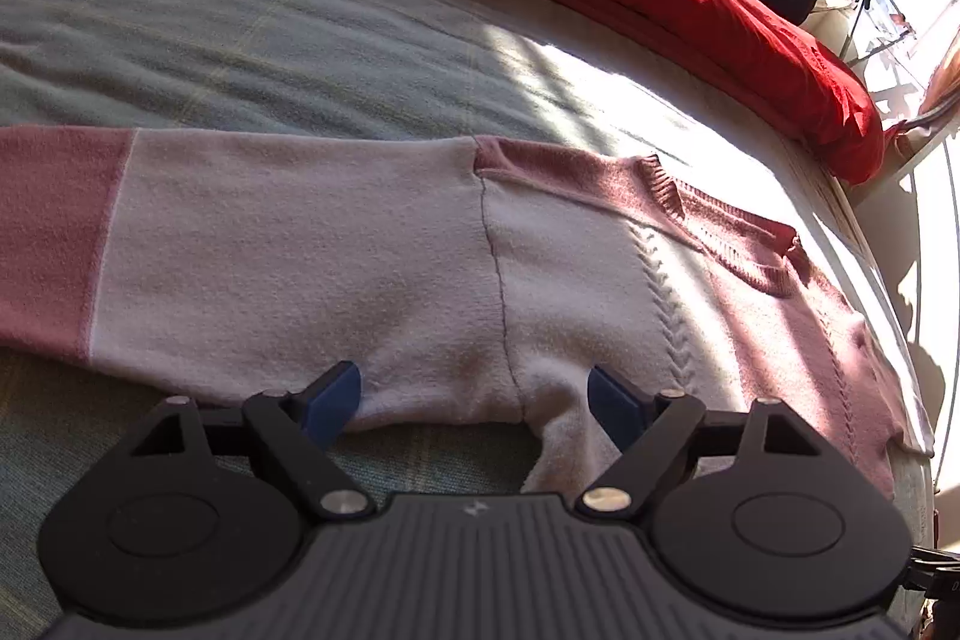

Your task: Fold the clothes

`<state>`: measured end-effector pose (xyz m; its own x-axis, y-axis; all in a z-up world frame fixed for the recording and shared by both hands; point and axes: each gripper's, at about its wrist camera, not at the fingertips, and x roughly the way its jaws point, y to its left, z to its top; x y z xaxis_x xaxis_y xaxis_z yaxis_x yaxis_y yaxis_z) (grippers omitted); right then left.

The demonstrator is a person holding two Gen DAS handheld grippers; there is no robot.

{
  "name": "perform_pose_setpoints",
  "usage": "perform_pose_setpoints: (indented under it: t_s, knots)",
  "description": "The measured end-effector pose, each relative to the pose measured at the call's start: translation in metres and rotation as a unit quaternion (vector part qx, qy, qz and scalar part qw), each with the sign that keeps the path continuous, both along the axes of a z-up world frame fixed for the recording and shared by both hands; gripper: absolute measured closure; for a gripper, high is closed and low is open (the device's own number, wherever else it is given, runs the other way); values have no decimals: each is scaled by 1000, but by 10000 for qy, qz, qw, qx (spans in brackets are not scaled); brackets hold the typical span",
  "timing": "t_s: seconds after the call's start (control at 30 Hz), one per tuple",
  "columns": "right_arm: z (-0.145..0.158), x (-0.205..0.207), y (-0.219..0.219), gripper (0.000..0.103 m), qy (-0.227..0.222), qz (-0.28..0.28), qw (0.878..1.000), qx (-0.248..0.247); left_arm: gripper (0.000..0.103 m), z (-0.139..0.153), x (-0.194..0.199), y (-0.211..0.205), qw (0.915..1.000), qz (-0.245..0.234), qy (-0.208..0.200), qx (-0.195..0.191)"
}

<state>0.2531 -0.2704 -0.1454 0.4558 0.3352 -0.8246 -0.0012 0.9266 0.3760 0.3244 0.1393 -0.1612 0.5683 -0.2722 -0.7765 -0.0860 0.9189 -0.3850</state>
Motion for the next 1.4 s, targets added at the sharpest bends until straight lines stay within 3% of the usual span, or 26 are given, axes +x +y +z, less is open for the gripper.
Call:
perform_pose_setpoints:
  t_s: [0.1,0.2,0.3,0.4,0.6,0.73,0.77,0.93,1.1,1.2,1.4]
  knots:
    - [2,-6,-1,18,-121,56,9999,-57,20,6,-14,-2,9998,1,111,135]
    - [9,-12,-4,18,-351,140,9992,-106,20,28,-29,-12,9997,-110,-167,136]
    - [27,8,-22,18,-850,92,9962,-177,20,52,-38,-40,9978,-463,-459,93]
    - [43,30,-42,18,-1300,9,9913,-196,20,62,-43,-79,9946,-906,-503,92]
    - [23,94,-128,18,-1022,-861,9861,986,20,39,-53,-149,9862,-1552,-218,537]
    - [-9,88,-174,19,-600,-1486,9798,1196,20,17,-53,-161,9842,-1613,95,727]
    - [-14,85,-185,23,-536,-1633,9777,1207,20,13,-53,-162,9837,-1605,143,803]
    - [-7,68,-217,24,-777,-2177,9695,812,20,10,-54,-164,9814,-1663,169,943]
    - [0,81,-211,21,-883,-1771,9746,1050,20,11,-52,-162,9849,-1503,222,836]
    - [-5,84,-206,21,-636,-1867,9759,929,20,12,-51,-165,9855,-1430,262,877]
    - [11,55,-160,18,-674,-1048,9719,1995,20,24,-53,-174,9844,-1478,210,936]
